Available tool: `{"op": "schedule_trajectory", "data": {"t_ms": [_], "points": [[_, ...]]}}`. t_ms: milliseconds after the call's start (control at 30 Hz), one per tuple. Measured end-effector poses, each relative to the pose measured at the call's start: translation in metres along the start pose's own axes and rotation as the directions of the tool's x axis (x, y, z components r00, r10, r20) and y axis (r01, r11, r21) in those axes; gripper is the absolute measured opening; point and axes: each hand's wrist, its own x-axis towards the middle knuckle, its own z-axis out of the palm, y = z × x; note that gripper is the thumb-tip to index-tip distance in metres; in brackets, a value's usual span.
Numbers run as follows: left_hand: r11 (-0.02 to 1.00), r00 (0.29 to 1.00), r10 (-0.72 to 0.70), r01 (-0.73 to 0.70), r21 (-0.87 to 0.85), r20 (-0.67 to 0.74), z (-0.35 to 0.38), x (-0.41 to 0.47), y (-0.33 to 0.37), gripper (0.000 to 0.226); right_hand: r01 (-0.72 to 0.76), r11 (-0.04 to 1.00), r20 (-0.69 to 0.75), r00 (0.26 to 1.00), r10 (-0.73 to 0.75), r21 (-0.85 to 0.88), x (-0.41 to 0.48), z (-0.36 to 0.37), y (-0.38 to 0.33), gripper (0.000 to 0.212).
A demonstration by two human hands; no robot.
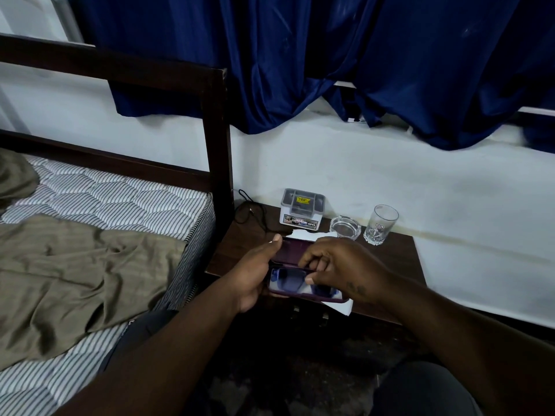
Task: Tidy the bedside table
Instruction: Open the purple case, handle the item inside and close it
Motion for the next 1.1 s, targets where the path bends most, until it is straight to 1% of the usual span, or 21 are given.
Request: {"op": "schedule_trajectory", "data": {"t_ms": [67,100,133,200,233,267,300,333,367,400,433,467,500,567,633,700,800,900,967,1033,1100], "points": [[1.0,1.0,-0.025,0.026,-0.015,0.013,-0.001,-0.002,0.002,0.051,0.028,0.997,-0.093,0.995,-0.022,0.066,-0.003,0.0,0.001,0.02],[0.999,0.999,-0.039,0.039,-0.009,0.019,-0.002,-0.003,0.003,0.052,0.048,0.994,-0.186,0.982,-0.029,0.102,-0.005,0.0,0.003,0.016],[0.999,0.999,-0.049,0.049,-0.001,0.023,-0.003,-0.004,0.004,0.053,0.059,0.989,-0.316,0.949,-0.014,0.134,-0.007,0.0,0.005,0.013],[0.998,0.998,-0.063,0.063,-0.002,0.025,-0.004,-0.004,0.008,0.054,0.02,0.974,-0.569,0.814,0.114,0.224,-0.012,0.002,0.012,0.01],[0.998,0.997,-0.068,0.068,-0.007,0.025,-0.005,-0.004,0.01,0.054,-0.028,0.955,-0.629,0.747,0.217,0.296,-0.014,0.005,0.018,0.011],[0.997,0.997,-0.072,0.072,-0.013,0.023,-0.006,-0.004,0.012,0.055,-0.094,0.916,-0.615,0.713,0.335,0.39,-0.015,0.007,0.022,0.014],[0.997,0.997,-0.074,0.075,-0.017,0.019,-0.007,-0.003,0.013,0.056,-0.162,0.844,-0.521,0.723,0.455,0.512,-0.016,0.011,0.027,0.019],[0.997,0.997,-0.076,0.076,-0.019,0.013,-0.009,-0.003,0.013,0.057,-0.225,0.725,-0.352,0.756,0.551,0.652,-0.018,0.015,0.03,0.023],[0.997,0.997,-0.078,0.078,-0.021,0.008,-0.01,-0.003,0.013,0.058,-0.267,0.557,-0.147,0.795,0.588,0.786,-0.019,0.019,0.03,0.028],[0.996,0.997,-0.083,0.083,-0.018,0.006,-0.012,-0.003,0.013,0.059,-0.298,0.379,0.035,0.824,0.566,0.876,-0.021,0.022,0.029,0.032],[0.996,0.996,-0.089,0.089,-0.011,0.009,-0.014,-0.004,0.012,0.06,-0.318,0.255,0.149,0.843,0.517,0.913,-0.021,0.024,0.026,0.037],[0.995,0.995,-0.098,0.098,-0.003,0.02,-0.017,-0.006,0.012,0.061,-0.332,0.187,0.21,0.854,0.476,0.925,-0.02,0.025,0.022,0.042],[0.994,0.994,-0.107,0.107,0.008,0.037,-0.02,-0.007,0.012,0.063,-0.339,0.15,0.239,0.857,0.457,0.929,-0.017,0.026,0.021,0.046],[0.993,0.99,-0.117,0.117,0.011,0.084,-0.027,-0.01,0.012,0.068,-0.351,0.11,0.267,0.849,0.456,0.93,-0.006,0.03,0.019,0.051],[0.993,0.986,-0.116,0.117,-0.007,0.123,-0.033,-0.014,0.014,0.074,-0.365,0.102,0.278,0.837,0.471,0.926,0.004,0.033,0.018,0.055],[0.992,0.986,-0.12,0.123,-0.026,0.115,-0.039,-0.015,0.017,0.074,-0.376,0.093,0.291,0.831,0.474,0.922,0.014,0.037,0.019,0.054],[0.992,0.992,-0.116,0.118,-0.053,0.044,-0.049,-0.015,0.019,0.059,-0.387,0.077,0.312,0.831,0.46,0.919,0.026,0.04,0.015,0.048],[0.995,0.998,-0.068,0.069,-0.078,0.014,-0.06,-0.011,0.019,0.039,-0.372,0.084,0.303,0.85,0.43,0.925,0.037,0.042,0.008,0.028],[0.995,0.999,-0.036,0.036,-0.097,0.001,-0.068,-0.009,0.019,0.031,-0.35,0.1,0.282,0.868,0.408,0.931,0.046,0.046,0.006,0.02],[0.996,1.0,-0.015,0.013,-0.093,-0.015,-0.074,-0.006,0.019,0.029,-0.348,0.124,0.273,0.874,0.402,0.929,0.055,0.05,0.006,0.021],[0.997,0.999,0.007,-0.01,-0.078,-0.037,-0.081,-0.003,0.017,0.03,-0.349,0.145,0.263,0.87,0.417,0.926,0.066,0.054,0.007,0.028]]}}
